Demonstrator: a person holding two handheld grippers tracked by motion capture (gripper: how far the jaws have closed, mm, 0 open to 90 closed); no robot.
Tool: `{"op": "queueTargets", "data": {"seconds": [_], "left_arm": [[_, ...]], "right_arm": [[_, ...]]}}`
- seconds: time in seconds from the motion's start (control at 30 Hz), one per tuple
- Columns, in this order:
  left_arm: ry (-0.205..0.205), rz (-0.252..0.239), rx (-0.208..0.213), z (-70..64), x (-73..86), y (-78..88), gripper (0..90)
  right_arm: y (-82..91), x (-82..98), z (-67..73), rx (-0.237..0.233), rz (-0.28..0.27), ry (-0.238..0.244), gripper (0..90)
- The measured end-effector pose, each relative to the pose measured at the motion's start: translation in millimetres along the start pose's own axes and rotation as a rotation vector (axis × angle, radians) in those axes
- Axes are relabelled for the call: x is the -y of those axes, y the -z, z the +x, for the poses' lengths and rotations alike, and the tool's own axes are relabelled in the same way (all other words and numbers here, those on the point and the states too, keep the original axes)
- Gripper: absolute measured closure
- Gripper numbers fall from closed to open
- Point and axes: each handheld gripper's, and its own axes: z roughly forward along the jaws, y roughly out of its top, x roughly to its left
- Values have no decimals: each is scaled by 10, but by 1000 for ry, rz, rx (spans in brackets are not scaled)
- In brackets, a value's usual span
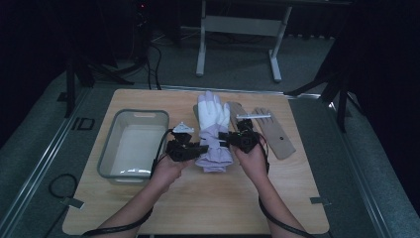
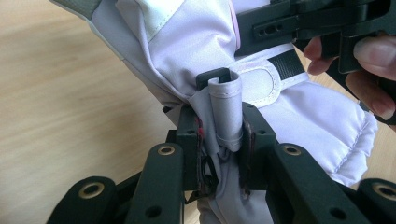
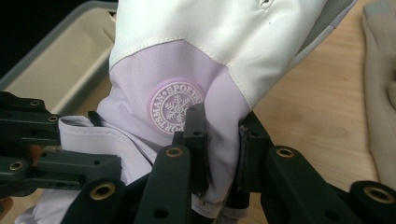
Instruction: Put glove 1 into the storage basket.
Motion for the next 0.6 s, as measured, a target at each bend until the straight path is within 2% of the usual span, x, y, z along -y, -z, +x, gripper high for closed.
{"op": "queueTargets", "data": {"seconds": [0.03,0.1,0.13,0.17,0.27,0.6], "left_arm": [[-11,-8,-1,24,-22,85,741],[-16,-11,2,42,-30,128,741],[-22,-14,4,81,-42,215,741],[-22,-14,4,81,-42,215,741],[-33,-24,-4,149,-62,387,741],[-36,-46,-57,423,-38,899,741]], "right_arm": [[0,-27,37,-1,-2,6,774],[-4,-80,113,-4,-6,22,774],[-9,-106,153,-6,-8,32,774],[-9,-106,153,-6,-8,32,774],[-47,-202,296,-19,-13,42,774],[-285,-458,778,-46,-18,88,773]]}}
